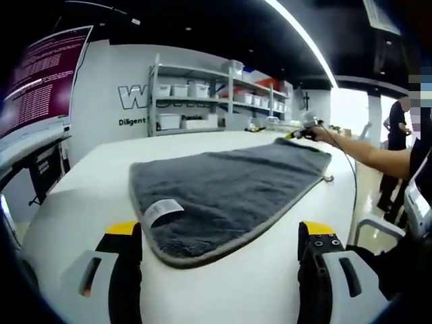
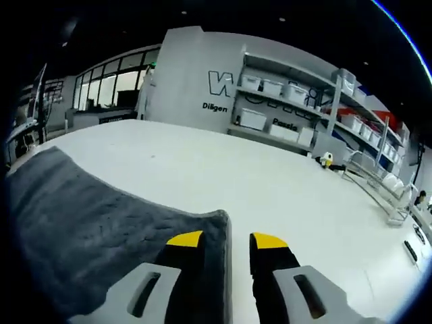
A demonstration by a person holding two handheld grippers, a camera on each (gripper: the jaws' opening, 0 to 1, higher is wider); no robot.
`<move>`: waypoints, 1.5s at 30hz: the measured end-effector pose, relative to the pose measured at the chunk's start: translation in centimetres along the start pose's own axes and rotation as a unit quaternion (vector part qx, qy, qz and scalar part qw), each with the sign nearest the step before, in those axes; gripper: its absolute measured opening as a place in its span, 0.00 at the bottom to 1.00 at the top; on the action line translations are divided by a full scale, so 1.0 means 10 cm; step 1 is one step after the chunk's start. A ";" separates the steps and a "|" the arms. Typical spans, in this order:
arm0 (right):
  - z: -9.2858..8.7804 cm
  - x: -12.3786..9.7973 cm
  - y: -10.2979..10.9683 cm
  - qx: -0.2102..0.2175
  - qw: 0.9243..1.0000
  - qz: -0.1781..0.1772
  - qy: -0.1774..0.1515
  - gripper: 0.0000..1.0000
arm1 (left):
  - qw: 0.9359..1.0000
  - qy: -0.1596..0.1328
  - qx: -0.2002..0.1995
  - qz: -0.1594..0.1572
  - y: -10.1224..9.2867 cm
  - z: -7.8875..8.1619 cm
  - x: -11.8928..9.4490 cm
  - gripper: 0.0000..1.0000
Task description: Open the folded towel by lifting each exposed corner and separating the folded layers until the towel lies flat within the target outline without major curled edges
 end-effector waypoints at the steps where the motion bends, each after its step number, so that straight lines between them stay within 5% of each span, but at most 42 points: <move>1: -0.02 0.03 -0.01 0.003 1.000 -0.002 0.002 0.22 | 1.000 0.000 -0.001 0.001 0.01 0.00 0.00 0.94; 6: -0.10 0.10 -0.04 0.040 0.999 -0.002 -0.004 0.00 | 1.000 0.004 0.000 0.008 0.04 -0.03 -0.01 0.92; 21: -0.34 0.24 -0.12 0.029 0.998 -0.050 0.039 0.00 | 1.000 0.006 0.004 0.002 -0.05 0.02 0.02 0.92; 30: -0.27 0.37 -0.20 -0.003 0.996 -0.076 0.052 0.02 | 1.000 0.012 0.006 -0.003 -0.10 0.00 0.05 0.92; 36: -0.26 0.39 -0.23 -0.007 0.994 -0.096 0.049 0.06 | 1.000 0.013 0.006 -0.003 -0.09 0.00 0.05 0.92; 45: -0.22 0.05 -0.33 0.006 0.990 -0.132 0.047 0.42 | 1.000 0.007 0.010 -0.002 -0.08 0.05 0.04 0.92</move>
Point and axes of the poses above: the point that each gripper's makers call its tool centre point, and the gripper's own axes: x roughly forward along the fingers, y roughly to its left, z roughly out of its top, the point moved 7 cm from there along -x, roughly backward along the fingers, and after that the axes turned 1 degree about -y, right-handed, at the moved point
